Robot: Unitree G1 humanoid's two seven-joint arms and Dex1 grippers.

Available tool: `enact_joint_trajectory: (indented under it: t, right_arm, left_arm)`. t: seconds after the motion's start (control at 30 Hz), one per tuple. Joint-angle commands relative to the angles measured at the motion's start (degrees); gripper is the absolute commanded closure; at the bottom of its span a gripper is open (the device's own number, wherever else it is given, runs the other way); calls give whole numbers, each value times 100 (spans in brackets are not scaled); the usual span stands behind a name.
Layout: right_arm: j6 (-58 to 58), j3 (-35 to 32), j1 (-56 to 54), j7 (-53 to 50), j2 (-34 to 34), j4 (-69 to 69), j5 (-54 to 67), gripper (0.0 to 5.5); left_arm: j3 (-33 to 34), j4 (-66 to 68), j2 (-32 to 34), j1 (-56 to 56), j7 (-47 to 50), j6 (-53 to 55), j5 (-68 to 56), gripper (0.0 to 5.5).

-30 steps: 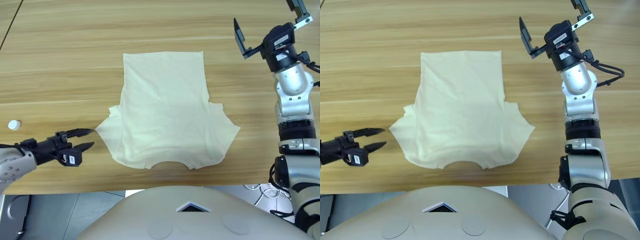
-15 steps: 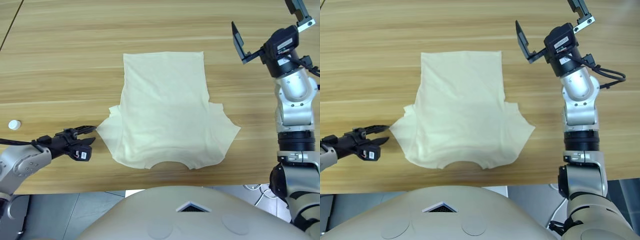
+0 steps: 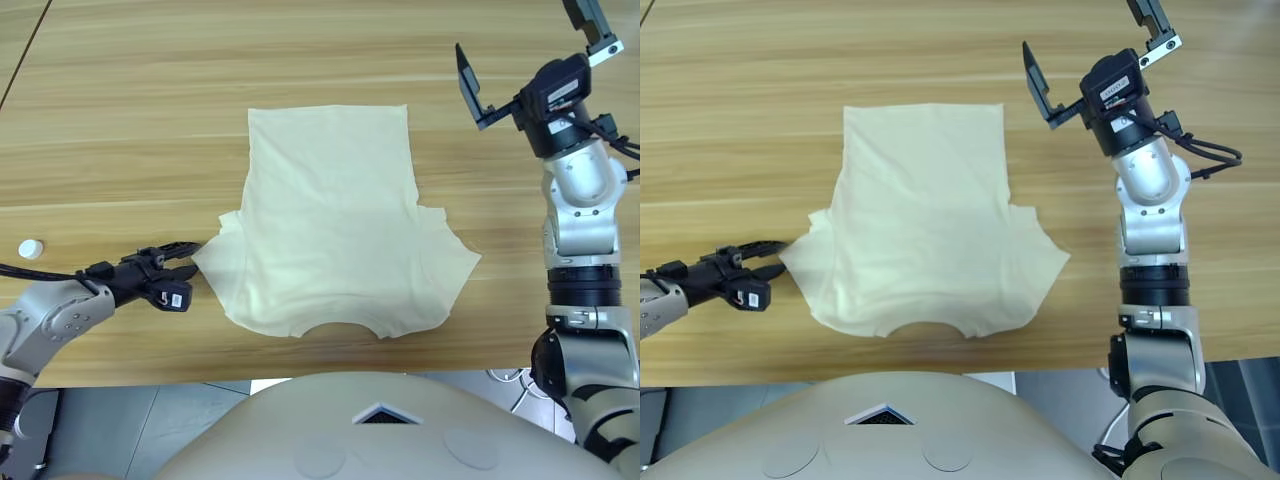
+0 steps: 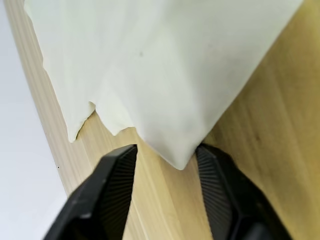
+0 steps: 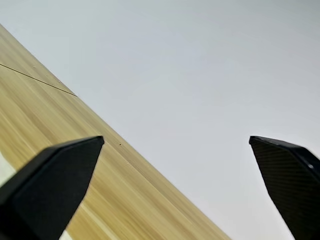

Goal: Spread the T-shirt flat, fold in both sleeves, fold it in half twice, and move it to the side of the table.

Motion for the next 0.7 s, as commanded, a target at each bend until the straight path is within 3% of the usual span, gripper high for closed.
enact_joint_trajectory:
  t: [0.03, 0.33, 0.7]
  right_arm:
    - [95, 2, 52, 99, 43, -99, -48, 10]
    - [103, 19, 70, 136, 79, -111, -77, 10]
    - [68, -6, 58, 186, 136, -14, -98, 10]
  left_arm:
    - [-474, 275, -73, 202, -149, 7, 379, 401]
    - [-644, 391, -59, 131, 7, -44, 419, 549]
    - [-360, 158, 76, 140, 284, -363, -23, 549]
